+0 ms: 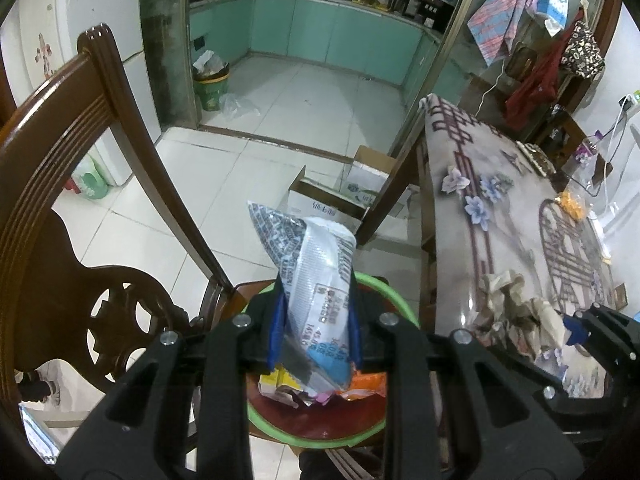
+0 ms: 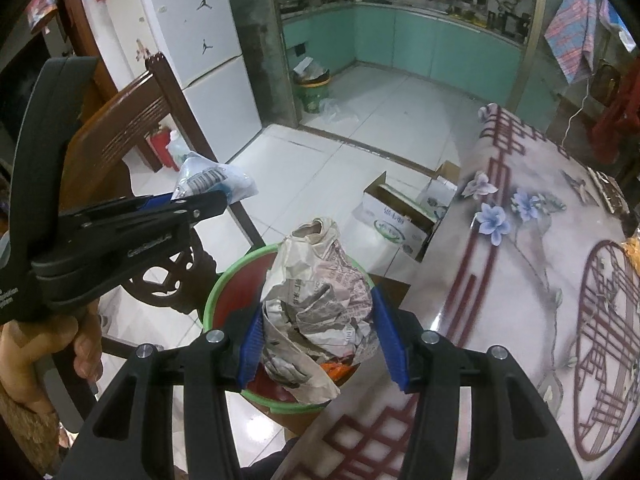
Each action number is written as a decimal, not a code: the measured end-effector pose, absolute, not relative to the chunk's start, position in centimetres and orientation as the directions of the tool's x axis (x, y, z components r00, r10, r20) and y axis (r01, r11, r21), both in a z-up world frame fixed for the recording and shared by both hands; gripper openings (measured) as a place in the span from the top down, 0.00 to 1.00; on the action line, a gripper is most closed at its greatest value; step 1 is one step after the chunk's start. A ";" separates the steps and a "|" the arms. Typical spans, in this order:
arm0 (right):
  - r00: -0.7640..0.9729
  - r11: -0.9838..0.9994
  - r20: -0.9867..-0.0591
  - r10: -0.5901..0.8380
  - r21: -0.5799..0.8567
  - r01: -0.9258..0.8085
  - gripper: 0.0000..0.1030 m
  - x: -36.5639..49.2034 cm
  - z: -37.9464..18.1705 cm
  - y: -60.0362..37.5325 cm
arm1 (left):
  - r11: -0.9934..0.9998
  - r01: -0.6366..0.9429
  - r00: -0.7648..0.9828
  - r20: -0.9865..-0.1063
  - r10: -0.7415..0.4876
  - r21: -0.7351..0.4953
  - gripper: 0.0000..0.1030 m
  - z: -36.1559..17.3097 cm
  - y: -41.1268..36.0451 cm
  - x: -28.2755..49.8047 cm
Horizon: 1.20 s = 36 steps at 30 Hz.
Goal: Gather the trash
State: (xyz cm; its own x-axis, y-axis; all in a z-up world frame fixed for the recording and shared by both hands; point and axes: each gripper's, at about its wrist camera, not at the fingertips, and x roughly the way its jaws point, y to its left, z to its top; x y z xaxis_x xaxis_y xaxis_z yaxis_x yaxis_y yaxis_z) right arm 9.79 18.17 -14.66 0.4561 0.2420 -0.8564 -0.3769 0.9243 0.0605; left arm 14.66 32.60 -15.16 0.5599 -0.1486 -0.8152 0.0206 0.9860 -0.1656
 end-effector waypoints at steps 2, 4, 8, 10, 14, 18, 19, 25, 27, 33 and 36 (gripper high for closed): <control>0.449 0.922 -0.861 0.241 0.059 -0.382 0.52 10.1 -15.0 18.4 | 0.986 0.014 0.552 -0.821 -0.144 -0.164 0.77 -15.6 32.6 14.9; 0.442 0.920 -0.864 0.241 0.058 -0.387 0.52 10.2 -15.3 18.6 | 0.987 0.006 0.542 -0.829 -0.138 -0.160 0.77 -16.1 32.8 15.0; 0.425 0.914 -0.872 0.243 0.058 -0.402 0.52 10.4 -15.8 19.0 | 0.988 -0.012 0.527 -0.841 -0.122 -0.151 0.77 -16.9 33.0 15.6; 0.417 0.910 -0.874 0.250 0.065 -0.410 0.52 10.4 -16.0 19.2 | 0.989 -0.020 0.521 -0.846 -0.115 -0.147 0.77 -17.2 33.3 15.8; 0.415 0.904 -0.870 0.264 0.074 -0.421 0.37 10.3 -16.1 19.5 | 0.988 -0.040 0.511 -0.853 -0.108 -0.149 0.53 -17.7 33.7 16.1; 0.471 0.909 -0.849 0.240 0.026 -0.416 0.11 10.1 -15.0 19.0 | 0.984 -0.065 0.527 -0.843 -0.107 -0.166 0.26 -17.2 34.1 15.8; 0.484 0.910 -0.844 0.233 0.013 -0.414 0.10 10.0 -14.7 18.8 | 0.984 -0.070 0.531 -0.841 -0.102 -0.164 0.22 -16.9 34.1 15.7; 0.631 0.932 -0.764 0.137 -0.116 -0.344 0.07 8.9 -11.1 15.0 | 0.974 -0.071 0.644 -0.756 -0.121 -0.216 0.06 -12.9 33.0 13.8; 0.713 0.953 -0.691 0.123 -0.118 -0.279 0.07 7.9 -8.8 12.1 | 0.974 -0.056 0.717 -0.687 -0.114 -0.221 0.05 -10.8 31.9 12.6; 0.952 0.998 -0.304 0.045 -0.027 -0.056 0.07 1.7 -1.7 3.5 | 0.992 0.003 0.880 -0.471 -0.064 -0.130 0.05 -4.4 25.7 8.6; 0.981 0.999 -0.189 -0.029 -0.024 0.025 0.07 -0.6 -0.7 0.5 | 0.992 0.020 0.908 -0.413 -0.068 -0.121 0.05 -2.2 22.1 6.9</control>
State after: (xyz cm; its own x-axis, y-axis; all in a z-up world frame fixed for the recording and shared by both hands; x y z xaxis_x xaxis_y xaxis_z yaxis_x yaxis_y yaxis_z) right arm -0.55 0.54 -0.66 0.9815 -0.0289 -0.1894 0.0248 0.9994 -0.0239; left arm 6.88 22.07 -2.20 0.9081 -0.0682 -0.4132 0.0197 0.9925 -0.1207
